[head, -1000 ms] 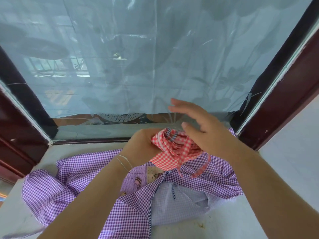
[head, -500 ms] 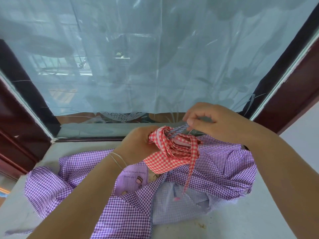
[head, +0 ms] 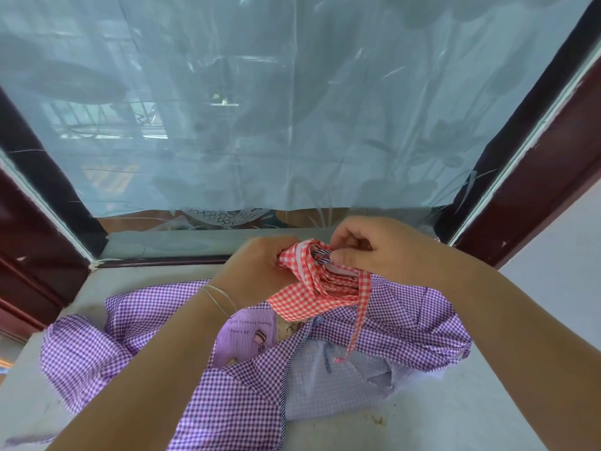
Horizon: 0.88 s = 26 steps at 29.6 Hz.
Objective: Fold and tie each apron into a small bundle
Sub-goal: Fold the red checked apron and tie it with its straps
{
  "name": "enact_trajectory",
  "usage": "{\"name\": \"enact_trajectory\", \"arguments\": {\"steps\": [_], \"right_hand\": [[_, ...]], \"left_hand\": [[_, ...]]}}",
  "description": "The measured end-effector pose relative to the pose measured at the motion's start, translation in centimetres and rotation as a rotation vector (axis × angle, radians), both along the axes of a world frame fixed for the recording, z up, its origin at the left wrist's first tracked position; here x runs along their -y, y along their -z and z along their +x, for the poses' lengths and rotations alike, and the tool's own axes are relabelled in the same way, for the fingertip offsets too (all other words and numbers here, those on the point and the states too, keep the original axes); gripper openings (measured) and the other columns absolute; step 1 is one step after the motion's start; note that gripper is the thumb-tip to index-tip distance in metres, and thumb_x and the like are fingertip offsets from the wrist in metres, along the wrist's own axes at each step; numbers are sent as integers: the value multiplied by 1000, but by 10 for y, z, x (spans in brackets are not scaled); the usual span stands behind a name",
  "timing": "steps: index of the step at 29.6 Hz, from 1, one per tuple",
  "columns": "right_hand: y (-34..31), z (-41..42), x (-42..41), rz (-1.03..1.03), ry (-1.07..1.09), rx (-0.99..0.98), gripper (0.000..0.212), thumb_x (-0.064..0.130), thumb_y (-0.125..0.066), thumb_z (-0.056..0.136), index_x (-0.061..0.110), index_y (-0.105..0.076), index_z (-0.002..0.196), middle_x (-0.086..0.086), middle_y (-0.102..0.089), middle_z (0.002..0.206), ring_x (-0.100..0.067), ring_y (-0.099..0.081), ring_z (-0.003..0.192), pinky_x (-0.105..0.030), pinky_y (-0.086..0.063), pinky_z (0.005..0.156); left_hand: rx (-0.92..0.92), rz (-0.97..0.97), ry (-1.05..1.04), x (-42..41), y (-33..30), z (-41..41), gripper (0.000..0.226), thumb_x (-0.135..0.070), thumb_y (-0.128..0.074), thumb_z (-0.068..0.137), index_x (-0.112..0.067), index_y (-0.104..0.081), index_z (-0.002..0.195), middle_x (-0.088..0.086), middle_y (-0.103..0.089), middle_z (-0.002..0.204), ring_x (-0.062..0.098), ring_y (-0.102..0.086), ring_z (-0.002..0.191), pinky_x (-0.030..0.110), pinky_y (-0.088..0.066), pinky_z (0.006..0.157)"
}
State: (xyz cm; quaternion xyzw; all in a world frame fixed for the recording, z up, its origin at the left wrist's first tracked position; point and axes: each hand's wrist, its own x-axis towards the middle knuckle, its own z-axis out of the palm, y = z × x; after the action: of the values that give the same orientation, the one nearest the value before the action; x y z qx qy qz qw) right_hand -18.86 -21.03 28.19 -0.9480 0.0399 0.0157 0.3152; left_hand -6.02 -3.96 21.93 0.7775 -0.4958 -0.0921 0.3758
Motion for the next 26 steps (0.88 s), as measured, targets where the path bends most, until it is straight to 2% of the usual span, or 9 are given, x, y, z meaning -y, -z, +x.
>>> {"name": "enact_trajectory", "arguments": {"steps": [3,5,7,9,12,16,20,23,26], "right_hand": [[-4,-3,2,-26,31,9,8,36,-59,91,35,-61,83,11,-66,79,-1,-62,74,-18,-51,66],[-12,-8,4,60,65,35,14,37,-56,91,30,-62,80,5,-67,78,-10,-64,73,-28,-53,71],[-20,-14,7,141,78,34,24,43,-51,89,24,-61,77,1,-64,70,-17,-61,65,-32,-51,68],[-26,-19,12,223,76,37,26,46,-49,83,24,-60,73,6,-56,57,-10,-54,53,-27,-47,63],[-32,-24,26,346,133,118,20,41,-56,79,28,-66,68,9,-43,48,-9,-36,46,-24,-35,51],[-31,-28,46,479,148,197,21,46,-64,82,29,-68,68,9,-40,50,-11,-29,47,-37,-37,67],[-29,-10,49,562,179,329,21,41,-63,82,29,-66,66,4,-41,58,-10,-33,50,-19,-36,53],[-17,17,52,508,301,405,22,28,-60,89,27,-65,67,7,-47,58,-5,-36,51,-21,-35,53],[2,32,48,553,301,375,18,41,-64,78,24,-64,70,9,-45,54,-6,-35,50,-24,-31,51]], "left_hand": [[45,11,-4,1,2,1,6,-13,-72,80,-14,-67,83,-3,-66,72,18,-63,70,32,-54,69],[67,6,-11,1,2,2,4,-14,-71,81,-13,-69,84,-2,-69,75,19,-64,71,32,-54,69],[101,-34,5,0,3,4,9,-11,-71,80,-16,-65,76,-7,-65,69,12,-61,65,27,-51,64],[142,-81,23,-1,3,7,25,-5,-71,78,-26,-59,70,-19,-55,62,-1,-53,60,15,-44,60],[164,-137,46,-3,5,10,11,-8,-70,74,-18,-69,77,-21,-54,64,-3,-54,61,8,-43,61],[150,-192,91,-5,5,9,10,-16,-68,74,-11,-72,82,-13,-62,72,7,-59,66,21,-51,63],[99,-279,170,-1,2,1,12,-19,-71,78,-14,-73,89,-2,-70,84,14,-66,76,35,-55,68],[19,-402,217,1,-7,-10,8,-24,-67,82,-16,-67,86,3,-69,81,21,-66,74,39,-55,66],[2,-457,235,-1,-18,-13,14,-28,-66,86,-14,-66,87,6,-69,83,26,-65,77,42,-55,68]]}}
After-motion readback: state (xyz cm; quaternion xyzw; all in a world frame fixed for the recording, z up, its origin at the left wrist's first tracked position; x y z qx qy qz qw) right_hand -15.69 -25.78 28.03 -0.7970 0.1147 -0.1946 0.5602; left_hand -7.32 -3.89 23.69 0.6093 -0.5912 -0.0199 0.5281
